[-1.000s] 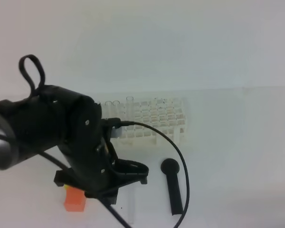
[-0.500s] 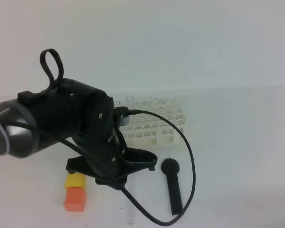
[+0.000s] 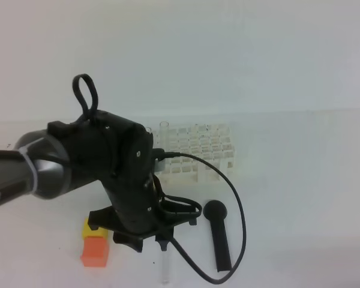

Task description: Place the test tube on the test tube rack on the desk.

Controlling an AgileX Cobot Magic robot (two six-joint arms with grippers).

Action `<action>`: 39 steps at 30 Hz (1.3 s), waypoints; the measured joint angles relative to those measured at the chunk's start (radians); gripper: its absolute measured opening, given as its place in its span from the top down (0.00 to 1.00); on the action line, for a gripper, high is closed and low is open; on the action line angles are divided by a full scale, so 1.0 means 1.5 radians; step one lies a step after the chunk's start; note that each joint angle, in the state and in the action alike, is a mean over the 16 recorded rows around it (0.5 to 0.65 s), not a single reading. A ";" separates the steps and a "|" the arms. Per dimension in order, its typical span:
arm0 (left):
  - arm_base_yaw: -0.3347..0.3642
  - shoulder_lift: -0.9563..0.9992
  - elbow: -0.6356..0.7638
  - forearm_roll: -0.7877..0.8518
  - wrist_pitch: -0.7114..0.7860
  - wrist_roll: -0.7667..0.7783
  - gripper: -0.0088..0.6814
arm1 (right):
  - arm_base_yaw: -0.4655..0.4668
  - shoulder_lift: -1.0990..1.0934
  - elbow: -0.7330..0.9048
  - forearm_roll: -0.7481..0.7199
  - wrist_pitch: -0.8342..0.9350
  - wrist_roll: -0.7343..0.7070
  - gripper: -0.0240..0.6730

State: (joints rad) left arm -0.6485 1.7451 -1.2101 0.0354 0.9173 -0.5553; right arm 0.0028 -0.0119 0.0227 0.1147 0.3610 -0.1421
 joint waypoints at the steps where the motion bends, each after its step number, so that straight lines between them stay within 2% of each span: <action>1: 0.000 0.004 -0.001 0.001 0.000 -0.003 0.59 | 0.000 0.000 0.000 0.000 0.000 0.000 0.97; 9: 0.000 0.043 -0.020 0.005 0.003 -0.025 0.53 | 0.000 0.000 0.000 0.000 0.000 0.000 0.97; 39: 0.000 0.148 -0.051 -0.010 -0.033 0.031 0.54 | 0.000 0.000 0.000 0.000 0.000 0.000 0.97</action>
State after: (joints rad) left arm -0.6485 1.9678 -1.2860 0.0206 0.8680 -0.5087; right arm 0.0028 -0.0119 0.0227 0.1147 0.3610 -0.1421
